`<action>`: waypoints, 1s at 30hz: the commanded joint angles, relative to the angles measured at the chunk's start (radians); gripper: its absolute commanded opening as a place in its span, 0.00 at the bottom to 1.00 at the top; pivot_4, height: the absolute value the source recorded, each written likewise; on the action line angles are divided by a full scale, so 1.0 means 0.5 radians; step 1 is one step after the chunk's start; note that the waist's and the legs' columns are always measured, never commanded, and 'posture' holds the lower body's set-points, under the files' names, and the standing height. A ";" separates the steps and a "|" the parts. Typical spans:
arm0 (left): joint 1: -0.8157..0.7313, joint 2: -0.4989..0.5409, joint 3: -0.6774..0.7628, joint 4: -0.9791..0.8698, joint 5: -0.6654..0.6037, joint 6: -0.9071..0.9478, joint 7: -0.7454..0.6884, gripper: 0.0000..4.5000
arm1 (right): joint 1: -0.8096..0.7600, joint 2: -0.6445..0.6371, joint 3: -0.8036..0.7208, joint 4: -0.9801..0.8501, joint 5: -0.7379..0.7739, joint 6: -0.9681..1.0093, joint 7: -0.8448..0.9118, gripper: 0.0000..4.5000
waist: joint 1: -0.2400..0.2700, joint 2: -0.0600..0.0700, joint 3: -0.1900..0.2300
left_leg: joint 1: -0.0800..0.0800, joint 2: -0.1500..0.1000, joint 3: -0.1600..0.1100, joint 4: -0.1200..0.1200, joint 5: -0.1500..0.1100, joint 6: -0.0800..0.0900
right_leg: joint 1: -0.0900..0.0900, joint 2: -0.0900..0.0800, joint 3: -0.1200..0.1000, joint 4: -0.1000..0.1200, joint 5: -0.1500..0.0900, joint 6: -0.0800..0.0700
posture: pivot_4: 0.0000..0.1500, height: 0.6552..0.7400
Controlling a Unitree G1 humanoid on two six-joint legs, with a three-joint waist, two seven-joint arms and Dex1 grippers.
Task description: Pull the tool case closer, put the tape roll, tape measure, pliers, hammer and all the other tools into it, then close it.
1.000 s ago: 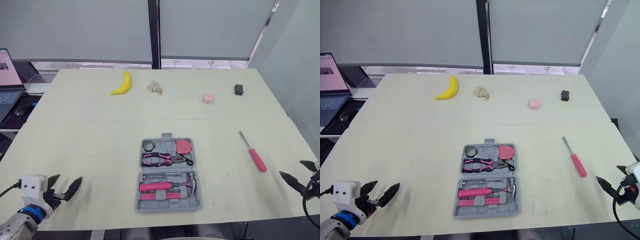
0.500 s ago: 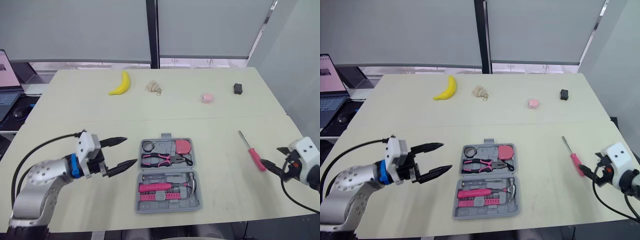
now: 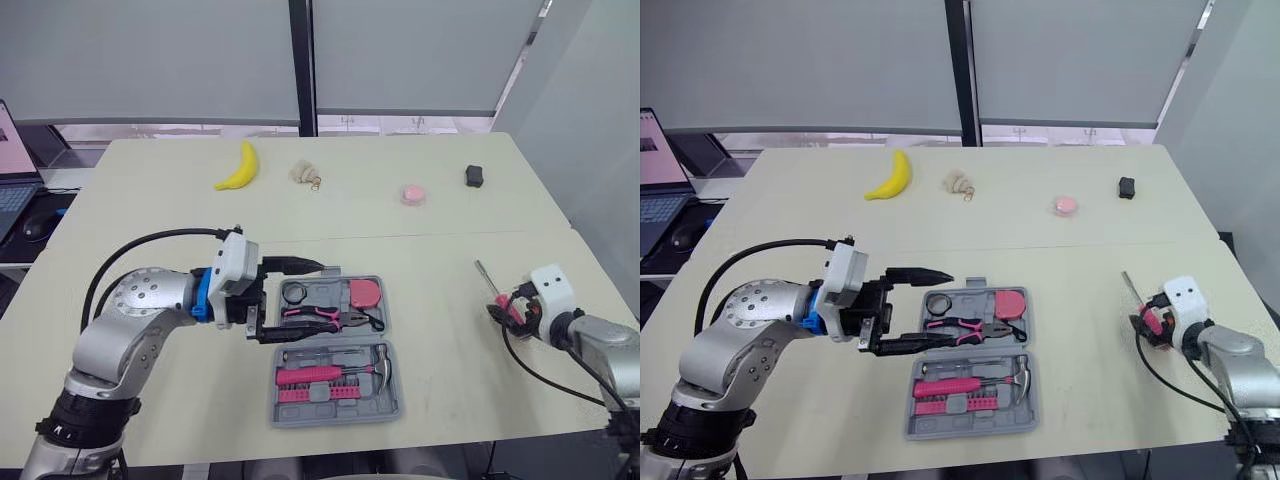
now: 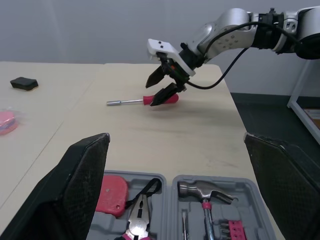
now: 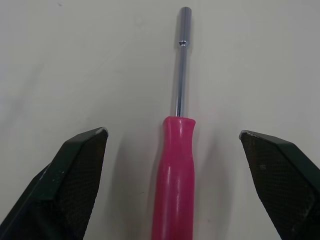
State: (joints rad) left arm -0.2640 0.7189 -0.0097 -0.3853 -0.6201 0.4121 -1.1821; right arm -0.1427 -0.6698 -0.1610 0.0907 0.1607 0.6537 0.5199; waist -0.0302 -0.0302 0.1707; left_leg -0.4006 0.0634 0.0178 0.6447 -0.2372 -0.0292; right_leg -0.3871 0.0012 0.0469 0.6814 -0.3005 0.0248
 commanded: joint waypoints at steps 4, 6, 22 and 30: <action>-0.041 -0.017 -0.021 -0.070 -0.018 -0.001 0.026 1.00 | -0.090 0.050 -0.013 0.134 -0.033 -0.030 -0.078 0.86 | 0.001 0.000 0.000 | 0.000 0.000 -0.001 0.000 0.000 0.000 | 0.000 0.000 0.000 0.000 0.000 0.000 | 1.00 0.85; -0.041 -0.019 -0.026 -0.071 -0.014 -0.006 0.025 1.00 | -0.093 0.054 -0.007 0.151 -0.039 -0.043 -0.072 0.71 | 0.001 0.000 0.000 | 0.000 0.000 0.000 0.000 0.000 0.000 | 0.000 0.000 0.000 0.000 0.000 0.000 | 1.00 0.85; 0.034 0.059 -0.039 0.013 0.102 -0.155 -0.114 1.00 | 0.017 0.009 -0.017 -0.112 -0.004 0.051 0.023 0.19 | 0.001 0.001 0.000 | 0.000 0.000 -0.001 0.000 0.000 0.000 | 0.000 0.000 0.000 0.000 0.001 0.001 | 1.00 0.85; 0.260 0.195 0.063 0.058 0.184 -0.321 -0.195 1.00 | 0.366 0.289 -0.030 -1.096 0.170 0.616 -0.203 0.19 | -0.003 0.003 0.001 | 0.000 0.003 -0.004 -0.002 0.000 0.000 | -0.001 0.002 -0.002 0.001 0.000 0.000 | 1.00 0.85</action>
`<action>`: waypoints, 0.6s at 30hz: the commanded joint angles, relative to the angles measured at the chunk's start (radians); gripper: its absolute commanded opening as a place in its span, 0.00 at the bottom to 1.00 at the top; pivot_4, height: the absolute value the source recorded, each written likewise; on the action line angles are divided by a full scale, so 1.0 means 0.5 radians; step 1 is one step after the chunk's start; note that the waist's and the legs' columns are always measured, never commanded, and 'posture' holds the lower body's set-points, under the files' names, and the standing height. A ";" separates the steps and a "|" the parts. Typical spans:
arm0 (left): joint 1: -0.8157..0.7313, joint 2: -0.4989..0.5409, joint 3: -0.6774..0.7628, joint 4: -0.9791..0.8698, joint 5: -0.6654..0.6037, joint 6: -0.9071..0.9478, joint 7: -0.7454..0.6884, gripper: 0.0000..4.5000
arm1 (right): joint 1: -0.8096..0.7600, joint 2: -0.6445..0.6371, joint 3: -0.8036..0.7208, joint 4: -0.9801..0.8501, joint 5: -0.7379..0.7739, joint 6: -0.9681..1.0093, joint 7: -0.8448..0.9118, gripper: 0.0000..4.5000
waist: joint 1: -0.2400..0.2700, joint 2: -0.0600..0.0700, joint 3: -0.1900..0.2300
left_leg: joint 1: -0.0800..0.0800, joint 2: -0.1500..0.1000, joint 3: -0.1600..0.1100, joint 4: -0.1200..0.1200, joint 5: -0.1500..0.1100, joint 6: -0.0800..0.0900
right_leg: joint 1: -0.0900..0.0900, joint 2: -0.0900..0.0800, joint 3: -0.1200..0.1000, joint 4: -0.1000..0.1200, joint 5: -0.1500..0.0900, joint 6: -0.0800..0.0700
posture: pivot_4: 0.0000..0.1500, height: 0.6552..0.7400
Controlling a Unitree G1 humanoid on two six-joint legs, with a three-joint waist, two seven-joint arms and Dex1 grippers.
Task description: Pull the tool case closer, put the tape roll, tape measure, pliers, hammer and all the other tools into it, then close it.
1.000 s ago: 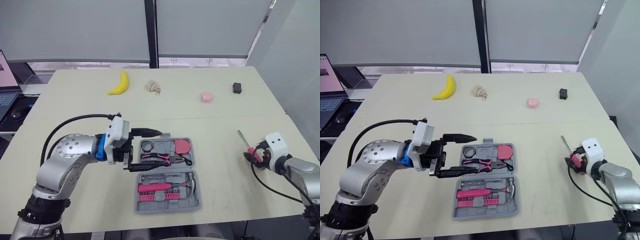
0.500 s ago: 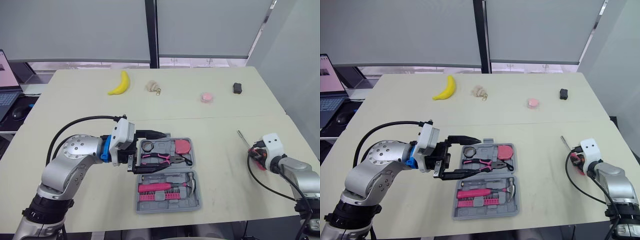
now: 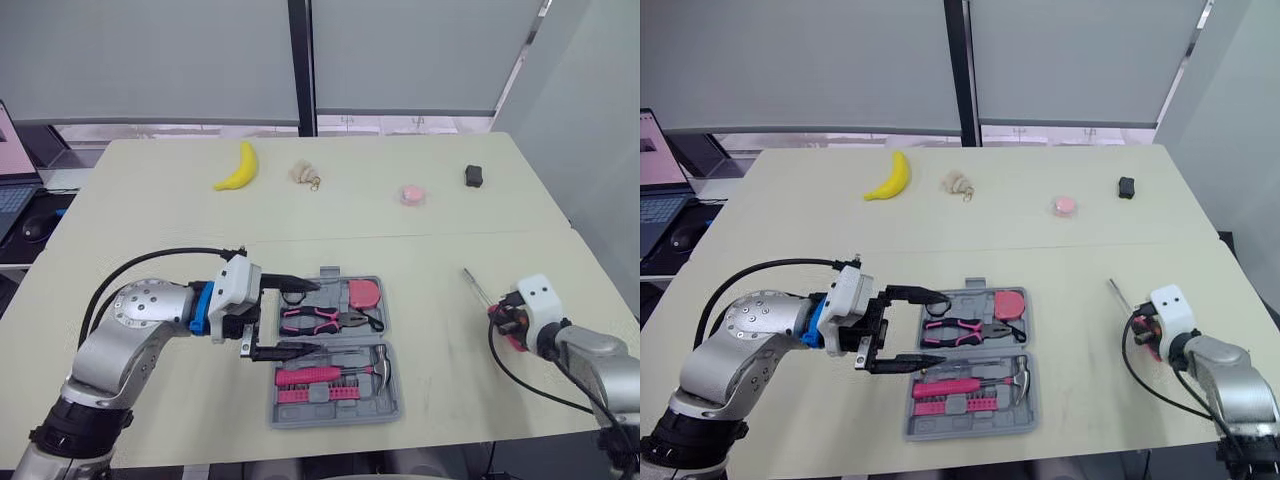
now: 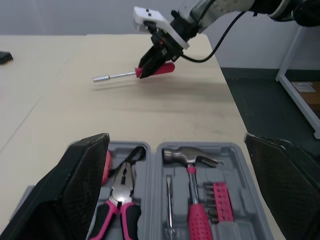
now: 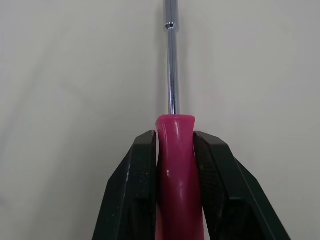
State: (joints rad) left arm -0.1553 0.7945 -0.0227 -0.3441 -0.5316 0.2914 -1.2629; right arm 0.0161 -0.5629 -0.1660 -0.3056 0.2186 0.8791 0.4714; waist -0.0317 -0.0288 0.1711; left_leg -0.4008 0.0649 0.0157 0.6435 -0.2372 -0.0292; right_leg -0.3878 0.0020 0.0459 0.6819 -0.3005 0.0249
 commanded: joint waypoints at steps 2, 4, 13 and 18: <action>0.096 0.064 0.101 -0.026 0.019 -0.111 -0.049 1.00 | 0.086 0.212 0.023 -0.454 0.054 0.281 -0.224 0.19 | 0.003 0.001 0.000 | 0.000 -0.001 0.000 0.000 0.000 0.000 | 0.000 -0.001 0.000 0.000 0.000 0.000 | 1.00 0.85; 0.125 0.075 0.108 -0.029 0.024 -0.132 -0.059 1.00 | 0.102 0.294 0.052 -0.538 0.049 0.353 -0.300 0.19 | 0.003 0.001 0.000 | 0.000 -0.001 0.001 0.002 0.000 0.000 | 0.000 -0.002 0.000 0.000 0.000 0.000 | 1.00 0.85; 0.181 0.090 0.090 -0.074 0.042 -0.146 -0.041 1.00 | 0.145 0.719 0.257 -0.589 -0.097 0.415 -0.725 0.19 | 0.002 0.000 0.000 | -0.001 -0.001 0.003 0.001 0.000 0.000 | -0.003 -0.003 0.002 0.000 -0.001 -0.001 | 1.00 0.85; 0.207 0.093 0.079 -0.106 0.047 -0.155 -0.043 1.00 | 0.157 0.826 0.301 -0.558 -0.117 0.387 -0.798 0.19 | 0.001 0.000 0.000 | -0.002 -0.001 0.003 -0.001 0.000 0.000 | -0.003 -0.003 0.000 0.000 -0.002 -0.002 | 1.00 0.85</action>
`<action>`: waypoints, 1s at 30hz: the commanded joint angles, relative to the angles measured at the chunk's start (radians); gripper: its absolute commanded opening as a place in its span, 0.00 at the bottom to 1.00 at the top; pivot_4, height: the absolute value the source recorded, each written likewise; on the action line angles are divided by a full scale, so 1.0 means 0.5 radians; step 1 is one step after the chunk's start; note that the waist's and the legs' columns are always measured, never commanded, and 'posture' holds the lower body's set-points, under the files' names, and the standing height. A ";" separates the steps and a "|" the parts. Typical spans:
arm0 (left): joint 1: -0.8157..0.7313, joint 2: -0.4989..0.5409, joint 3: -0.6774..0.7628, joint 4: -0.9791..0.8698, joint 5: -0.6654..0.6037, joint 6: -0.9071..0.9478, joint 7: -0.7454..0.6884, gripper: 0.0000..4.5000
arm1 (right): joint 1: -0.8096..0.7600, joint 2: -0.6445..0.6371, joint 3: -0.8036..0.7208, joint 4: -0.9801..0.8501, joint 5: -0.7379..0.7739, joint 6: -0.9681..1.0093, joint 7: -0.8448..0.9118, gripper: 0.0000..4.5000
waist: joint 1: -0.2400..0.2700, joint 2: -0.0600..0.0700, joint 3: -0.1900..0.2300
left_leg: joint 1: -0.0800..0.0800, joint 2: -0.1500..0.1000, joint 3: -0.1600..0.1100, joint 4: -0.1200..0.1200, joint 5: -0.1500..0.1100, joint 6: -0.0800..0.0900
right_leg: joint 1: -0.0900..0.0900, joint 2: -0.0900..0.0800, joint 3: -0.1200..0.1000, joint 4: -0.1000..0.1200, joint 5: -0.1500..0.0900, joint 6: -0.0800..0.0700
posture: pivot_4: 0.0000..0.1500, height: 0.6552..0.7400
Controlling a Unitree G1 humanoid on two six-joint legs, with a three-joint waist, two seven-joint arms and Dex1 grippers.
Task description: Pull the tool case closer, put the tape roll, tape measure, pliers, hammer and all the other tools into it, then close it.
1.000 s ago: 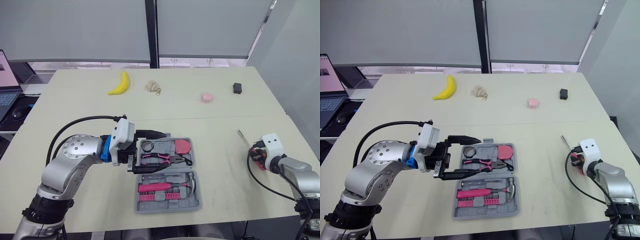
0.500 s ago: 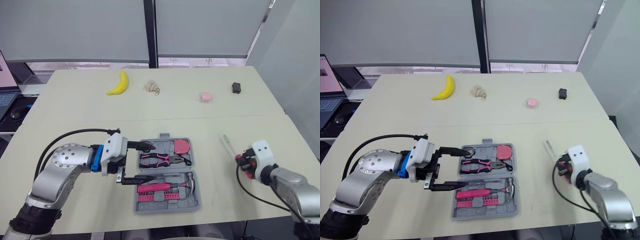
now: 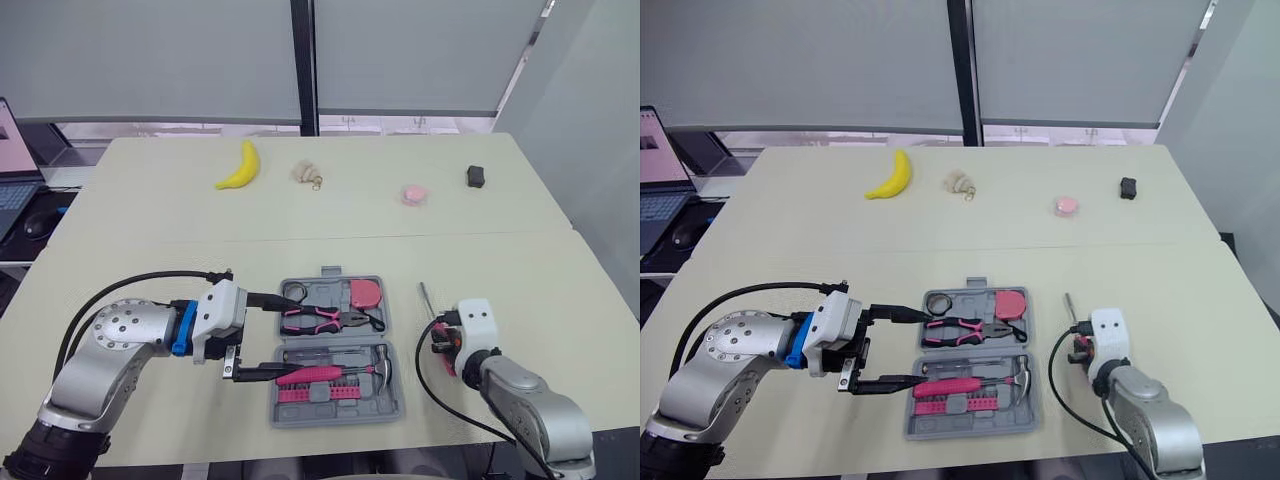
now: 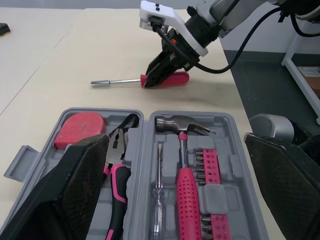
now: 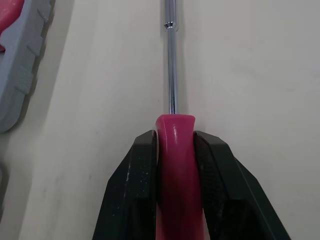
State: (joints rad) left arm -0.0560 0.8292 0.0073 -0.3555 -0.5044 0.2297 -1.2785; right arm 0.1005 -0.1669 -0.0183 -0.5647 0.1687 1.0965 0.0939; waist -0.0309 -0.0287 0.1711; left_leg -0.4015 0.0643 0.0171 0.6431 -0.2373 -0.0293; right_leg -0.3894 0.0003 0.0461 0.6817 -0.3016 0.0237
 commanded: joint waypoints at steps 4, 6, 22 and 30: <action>0.035 0.029 0.006 -0.108 -0.001 -0.047 -0.033 1.00 | -0.028 0.096 0.051 -0.016 -0.030 -0.065 -0.074 0.19 | -0.001 0.000 0.000 | 0.001 0.001 -0.001 0.000 0.000 0.000 | 0.000 0.000 -0.001 0.000 0.000 0.000 | 1.00 0.85; 0.039 0.024 -0.002 -0.120 0.003 -0.046 -0.032 1.00 | -0.035 0.121 0.073 0.019 -0.045 -0.095 -0.094 0.19 | -0.002 0.000 0.000 | 0.001 0.001 -0.001 0.000 0.000 0.000 | 0.000 0.000 -0.001 0.000 0.000 0.000 | 1.00 0.85; 0.047 0.006 0.000 -0.116 0.024 -0.066 -0.011 1.00 | -0.038 0.257 -0.149 -0.268 0.176 -0.029 -0.022 0.76 | -0.002 -0.002 -0.001 | 0.000 0.001 -0.001 0.000 0.000 0.000 | 0.000 0.000 0.000 0.000 0.000 0.000 | 1.00 0.85; 0.060 0.014 0.014 -0.116 0.014 -0.067 -0.005 1.00 | -0.173 -0.891 0.039 -0.391 0.245 -0.352 0.837 0.81 | -0.005 0.001 0.003 | 0.002 -0.001 0.003 0.002 0.000 0.000 | 0.001 -0.002 0.001 -0.002 -0.002 0.006 | 1.00 0.85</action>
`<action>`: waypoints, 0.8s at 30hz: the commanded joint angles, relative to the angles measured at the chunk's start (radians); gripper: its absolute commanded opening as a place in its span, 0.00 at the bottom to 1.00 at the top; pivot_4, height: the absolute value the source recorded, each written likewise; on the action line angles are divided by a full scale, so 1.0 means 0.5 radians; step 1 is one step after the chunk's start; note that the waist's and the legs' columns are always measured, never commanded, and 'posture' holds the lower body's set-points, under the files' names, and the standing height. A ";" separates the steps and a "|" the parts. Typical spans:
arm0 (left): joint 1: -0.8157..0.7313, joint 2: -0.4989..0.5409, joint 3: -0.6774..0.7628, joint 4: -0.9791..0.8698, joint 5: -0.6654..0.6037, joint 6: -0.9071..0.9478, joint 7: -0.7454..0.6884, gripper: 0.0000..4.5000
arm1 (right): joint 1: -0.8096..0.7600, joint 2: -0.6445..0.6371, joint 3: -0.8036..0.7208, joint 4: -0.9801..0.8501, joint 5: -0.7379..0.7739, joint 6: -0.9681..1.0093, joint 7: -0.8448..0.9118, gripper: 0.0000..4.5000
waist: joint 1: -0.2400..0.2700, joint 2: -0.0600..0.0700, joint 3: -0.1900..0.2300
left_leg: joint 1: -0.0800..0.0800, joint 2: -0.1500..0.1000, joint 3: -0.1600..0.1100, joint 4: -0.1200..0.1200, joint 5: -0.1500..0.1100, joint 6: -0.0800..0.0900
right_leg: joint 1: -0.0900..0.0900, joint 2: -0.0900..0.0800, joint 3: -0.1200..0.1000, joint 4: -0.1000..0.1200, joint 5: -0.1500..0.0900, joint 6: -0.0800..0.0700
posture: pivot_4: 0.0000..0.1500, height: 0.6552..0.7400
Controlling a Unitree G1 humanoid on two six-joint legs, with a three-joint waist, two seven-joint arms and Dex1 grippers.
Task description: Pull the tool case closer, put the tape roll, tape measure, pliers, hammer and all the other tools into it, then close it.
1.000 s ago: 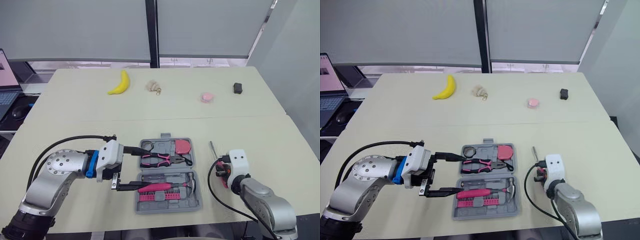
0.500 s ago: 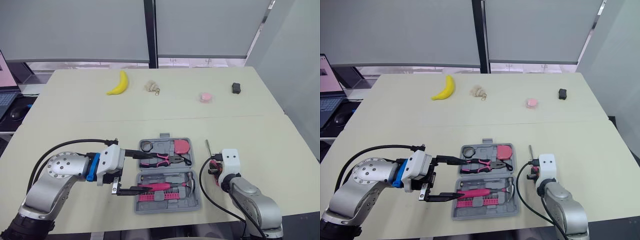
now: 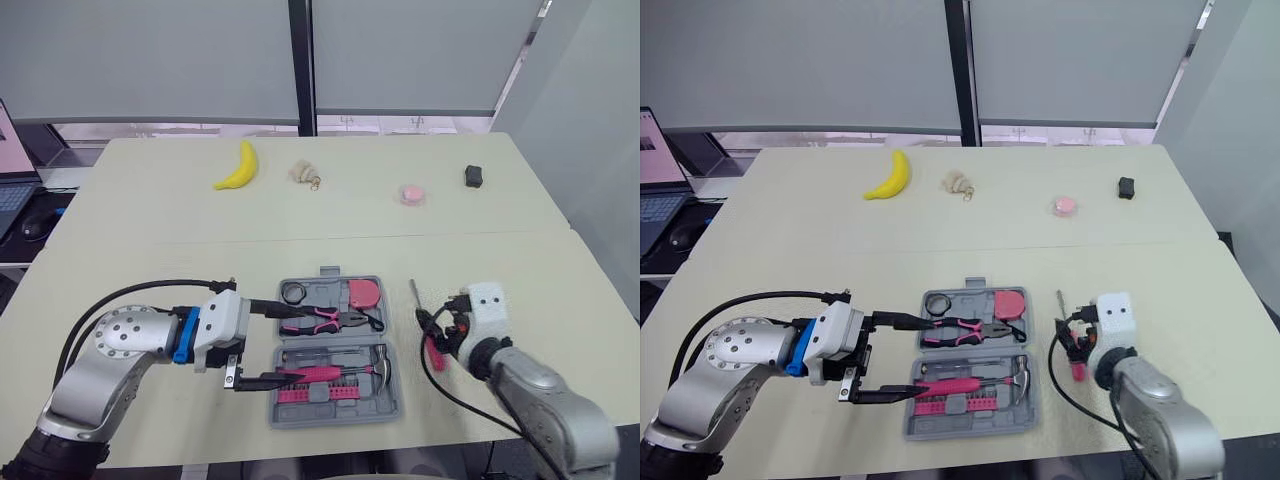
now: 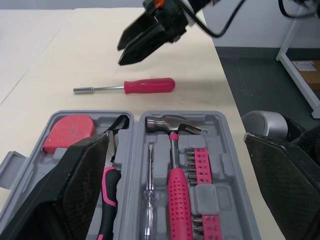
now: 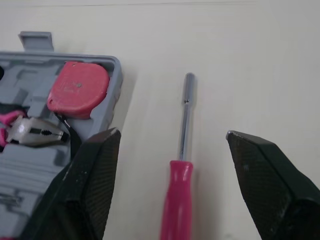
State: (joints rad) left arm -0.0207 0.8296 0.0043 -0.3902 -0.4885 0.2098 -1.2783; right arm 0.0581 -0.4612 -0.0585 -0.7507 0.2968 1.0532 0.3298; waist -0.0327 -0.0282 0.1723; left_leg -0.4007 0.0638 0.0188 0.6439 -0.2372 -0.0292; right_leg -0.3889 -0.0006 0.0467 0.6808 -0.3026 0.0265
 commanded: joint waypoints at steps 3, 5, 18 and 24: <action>-0.013 0.015 0.020 -0.048 -0.019 -0.024 -0.008 1.00 | -0.289 -0.837 0.363 0.243 -0.197 -0.872 0.937 0.81 | -0.007 0.000 0.001 | 0.003 0.001 -0.001 0.000 0.000 0.001 | 0.001 0.002 0.000 0.001 -0.003 0.005 | 1.00 0.85; -0.008 0.017 0.022 -0.062 -0.026 -0.015 -0.005 1.00 | -0.492 -1.109 0.590 0.495 -0.407 -1.377 1.317 0.81 | -0.005 0.003 0.003 | 0.003 0.002 -0.002 0.000 0.000 0.001 | 0.001 0.003 -0.001 0.001 -0.003 0.005 | 1.00 0.85; 0.037 -0.012 -0.043 -0.227 -0.038 0.068 0.085 1.00 | -1.622 -0.907 1.477 1.834 -1.245 -3.377 2.212 0.81 | 0.009 0.002 0.011 | 0.000 0.002 -0.001 0.000 0.000 0.001 | 0.000 0.003 -0.003 0.001 0.001 -0.009 | 1.00 0.85; 0.035 -0.034 -0.086 -0.260 -0.015 0.082 0.136 1.00 | -1.771 -0.681 1.608 2.233 -1.456 -3.638 2.177 0.81 | 0.008 0.003 0.011 | 0.002 0.002 -0.001 0.003 0.000 0.001 | 0.002 0.002 -0.002 0.003 0.001 -0.010 | 1.00 0.85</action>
State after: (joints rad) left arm -0.0013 0.8179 -0.0375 -0.4836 -0.4913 0.2540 -1.2214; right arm -0.8040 -0.8084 0.7394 0.3309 -0.4033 -0.7300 1.4295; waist -0.0289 -0.0268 0.1780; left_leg -0.3995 0.0646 0.0186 0.6453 -0.2373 -0.0286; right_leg -0.3881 0.0002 0.0457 0.6826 -0.3019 0.0216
